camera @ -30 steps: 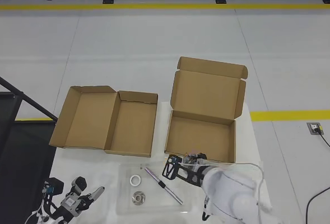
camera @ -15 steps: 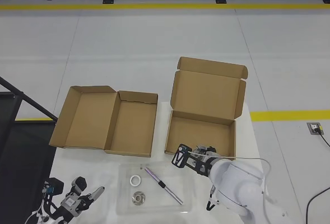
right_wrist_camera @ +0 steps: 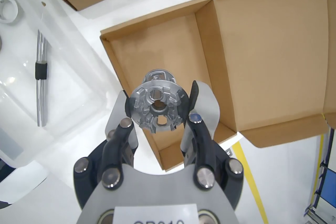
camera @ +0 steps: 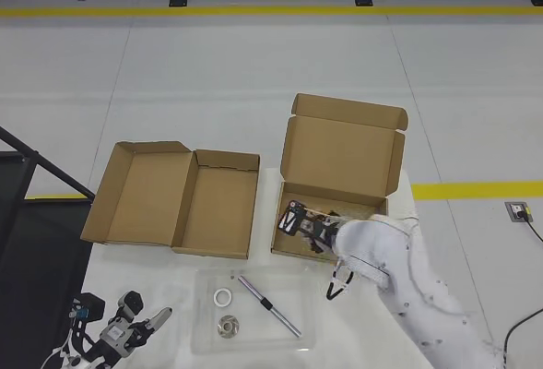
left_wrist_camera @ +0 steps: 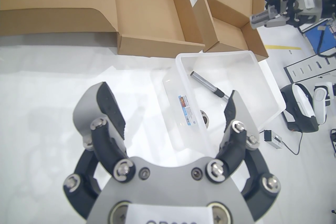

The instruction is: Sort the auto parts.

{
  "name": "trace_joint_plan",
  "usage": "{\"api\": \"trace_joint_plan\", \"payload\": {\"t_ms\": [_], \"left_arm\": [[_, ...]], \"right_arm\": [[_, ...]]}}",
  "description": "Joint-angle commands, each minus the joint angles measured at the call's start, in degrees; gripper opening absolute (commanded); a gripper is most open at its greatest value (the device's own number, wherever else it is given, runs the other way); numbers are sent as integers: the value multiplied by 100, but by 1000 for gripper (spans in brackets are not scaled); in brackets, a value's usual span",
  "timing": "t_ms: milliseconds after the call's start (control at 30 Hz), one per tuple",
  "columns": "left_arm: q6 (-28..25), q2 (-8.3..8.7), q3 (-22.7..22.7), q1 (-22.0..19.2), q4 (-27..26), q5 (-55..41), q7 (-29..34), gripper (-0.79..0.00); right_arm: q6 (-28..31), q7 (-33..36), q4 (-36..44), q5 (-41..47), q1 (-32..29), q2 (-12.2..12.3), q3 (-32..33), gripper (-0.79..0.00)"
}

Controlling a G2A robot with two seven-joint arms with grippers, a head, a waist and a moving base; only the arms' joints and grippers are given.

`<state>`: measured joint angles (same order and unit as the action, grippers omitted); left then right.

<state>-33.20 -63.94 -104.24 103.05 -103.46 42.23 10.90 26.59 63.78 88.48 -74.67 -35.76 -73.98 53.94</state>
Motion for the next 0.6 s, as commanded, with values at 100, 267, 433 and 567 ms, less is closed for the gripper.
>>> {"api": "trace_joint_plan", "payload": {"t_ms": [100, 267, 433, 567], "left_arm": [[0, 0, 0, 0, 0, 0, 0, 0], [0, 0, 0, 0, 0, 0, 0, 0], [0, 0, 0, 0, 0, 0, 0, 0], [0, 0, 0, 0, 0, 0, 0, 0]], "right_arm": [[-112, -252, -1445, 389, 932, -272, -530, -785], [-88, -676, -2735, 722, 1540, -557, -979, -785], [-38, -1078, -3829, 900, 1963, -834, -1344, -785], [-10, -1371, -4535, 1022, 2190, -1034, -1543, -785]]}}
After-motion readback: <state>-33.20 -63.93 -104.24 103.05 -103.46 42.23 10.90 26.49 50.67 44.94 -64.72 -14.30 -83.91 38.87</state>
